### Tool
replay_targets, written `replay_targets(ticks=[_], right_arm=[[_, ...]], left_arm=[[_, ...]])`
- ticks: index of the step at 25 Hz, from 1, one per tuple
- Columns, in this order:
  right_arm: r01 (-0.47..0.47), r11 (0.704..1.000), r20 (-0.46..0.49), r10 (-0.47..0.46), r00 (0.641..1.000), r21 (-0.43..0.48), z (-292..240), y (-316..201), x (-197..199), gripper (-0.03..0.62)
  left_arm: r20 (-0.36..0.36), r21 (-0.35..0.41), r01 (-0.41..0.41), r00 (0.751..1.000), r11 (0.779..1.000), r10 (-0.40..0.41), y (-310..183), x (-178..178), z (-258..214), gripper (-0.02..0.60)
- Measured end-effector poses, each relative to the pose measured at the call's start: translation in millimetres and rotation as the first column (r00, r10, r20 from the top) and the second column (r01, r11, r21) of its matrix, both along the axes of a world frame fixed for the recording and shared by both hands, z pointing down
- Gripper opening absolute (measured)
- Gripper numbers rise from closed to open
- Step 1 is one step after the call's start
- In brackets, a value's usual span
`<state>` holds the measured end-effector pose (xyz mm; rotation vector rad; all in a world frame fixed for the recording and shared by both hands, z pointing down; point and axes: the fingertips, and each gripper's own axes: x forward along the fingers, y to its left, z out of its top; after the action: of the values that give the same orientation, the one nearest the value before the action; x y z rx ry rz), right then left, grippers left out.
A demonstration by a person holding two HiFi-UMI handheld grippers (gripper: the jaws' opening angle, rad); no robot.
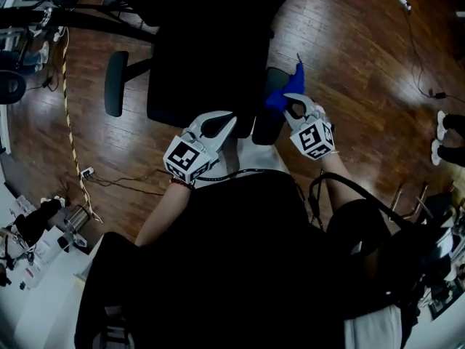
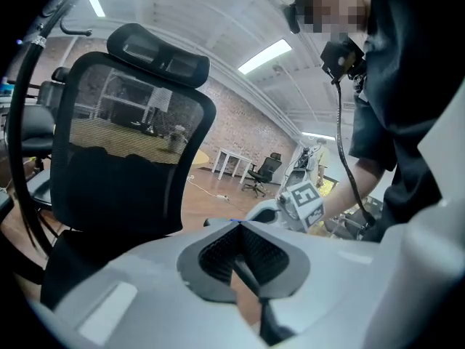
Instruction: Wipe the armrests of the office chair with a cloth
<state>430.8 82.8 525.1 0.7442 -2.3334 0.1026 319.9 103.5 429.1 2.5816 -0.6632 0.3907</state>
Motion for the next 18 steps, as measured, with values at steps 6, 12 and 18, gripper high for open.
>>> replay_targets(ticks=[6, 12, 18], right_arm=[[0.103, 0.983, 0.058, -0.095, 0.994, -0.151, 1.7, 94.7, -23.8, 0.049], [0.073, 0.927, 0.101, -0.038, 0.994, -0.368, 11.6, 145.7, -8.5, 0.048], [-0.077, 0.95, 0.063, 0.1, 0.993, -0.302, 20.3, 99.5, 14.7, 0.048]], left_arm=[[0.006, -0.006, -0.015, 1.0, 1.0, 0.015, 0.9, -5.0, 1.0, 0.006], [0.013, -0.008, 0.002, 1.0, 1.0, -0.002, -4.7, -8.9, 3.0, 0.006], [0.009, 0.01, 0.049, 0.999, 0.999, -0.049, -24.5, -30.3, 7.5, 0.006]])
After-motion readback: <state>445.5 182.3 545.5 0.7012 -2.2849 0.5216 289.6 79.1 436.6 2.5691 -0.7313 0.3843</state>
